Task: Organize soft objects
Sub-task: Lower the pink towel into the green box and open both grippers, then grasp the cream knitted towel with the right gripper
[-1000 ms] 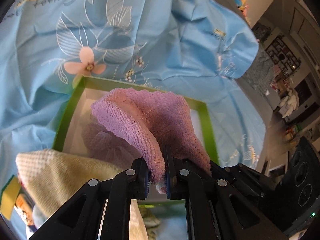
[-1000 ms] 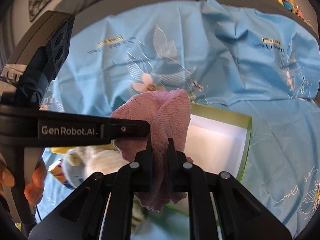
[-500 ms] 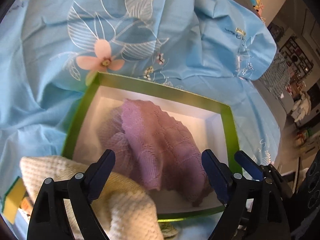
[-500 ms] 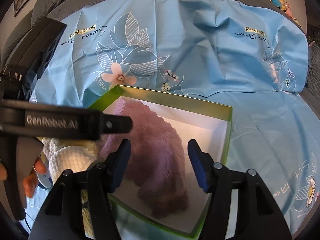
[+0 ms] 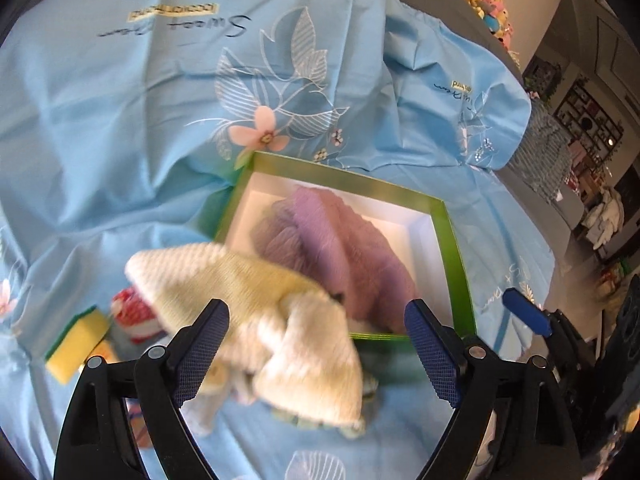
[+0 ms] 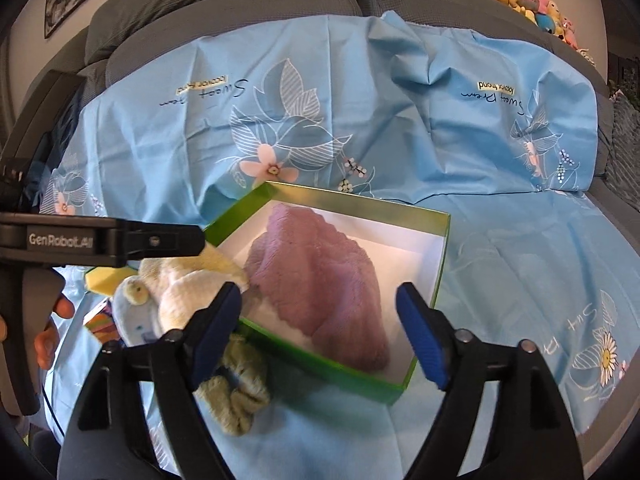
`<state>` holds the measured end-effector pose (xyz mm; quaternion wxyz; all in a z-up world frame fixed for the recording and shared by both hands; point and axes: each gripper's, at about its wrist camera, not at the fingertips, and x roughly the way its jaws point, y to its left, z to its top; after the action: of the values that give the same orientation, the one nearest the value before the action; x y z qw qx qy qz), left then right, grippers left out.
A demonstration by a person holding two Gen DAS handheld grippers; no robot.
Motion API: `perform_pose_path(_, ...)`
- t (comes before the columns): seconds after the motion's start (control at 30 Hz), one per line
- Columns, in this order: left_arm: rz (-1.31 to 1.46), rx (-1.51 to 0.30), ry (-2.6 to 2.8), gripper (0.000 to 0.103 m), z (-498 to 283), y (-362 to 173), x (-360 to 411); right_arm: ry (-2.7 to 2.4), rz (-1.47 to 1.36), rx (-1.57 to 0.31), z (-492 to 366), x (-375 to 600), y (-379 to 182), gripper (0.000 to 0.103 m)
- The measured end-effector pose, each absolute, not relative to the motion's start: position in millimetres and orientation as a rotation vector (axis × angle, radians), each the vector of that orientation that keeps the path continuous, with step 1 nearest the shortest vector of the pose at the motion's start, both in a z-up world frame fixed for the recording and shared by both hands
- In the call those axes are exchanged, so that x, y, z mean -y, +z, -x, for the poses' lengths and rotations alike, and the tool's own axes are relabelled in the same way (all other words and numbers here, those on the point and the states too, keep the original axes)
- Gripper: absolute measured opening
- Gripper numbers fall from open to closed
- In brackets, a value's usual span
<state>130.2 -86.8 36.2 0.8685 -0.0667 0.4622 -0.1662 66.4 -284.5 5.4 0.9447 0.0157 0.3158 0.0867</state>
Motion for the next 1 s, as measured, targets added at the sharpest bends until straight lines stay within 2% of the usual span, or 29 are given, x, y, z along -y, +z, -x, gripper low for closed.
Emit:
perform_pose_path(0.1, 0.133, -0.965, -0.338, 0.09, -114.0, 37.5, 79.3, 0.179, -0.03, -0.638, -51.6, 280.1, 9.0, 0.088)
perform_pose_path(0.17, 0.133, -0.959, -0.331, 0.096, -103.2, 39.1, 74.1, 0.173, -0.024, -0.637, -41.4, 276.0, 11.7, 0.091)
perform_pose_path(0.2, 0.132, -0.954, -0.325, 0.102, -97.3, 39.8, 71.1, 0.169, -0.021, -0.636, -37.6, 274.2, 12.8, 0.092)
perform_pose_path(0.23, 0.133, -0.947, -0.319, 0.102, -91.8, 40.6, 68.6, 0.169, -0.017, -0.635, -34.1, 272.7, 14.0, 0.093)
perform_pose_path(0.53, 0.194, -0.896, -0.251, 0.102, -41.1, 38.8, 21.7, 0.182, -0.019, -0.644, -1.9, 265.1, 16.5, 0.096)
perform_pose_path(0.73, 0.298, -0.917, -0.197, 0.102, -10.8, 15.2, -25.1, 0.226, -0.053, -0.684, 10.9, 259.9, 2.6, 0.096)
perform_pose_path(1.0, 0.374, -0.979, -0.209, 0.102, 5.3, -16.0, -42.7, 0.329, -0.133, -0.734, 7.0, 239.7, -19.6, 0.096)
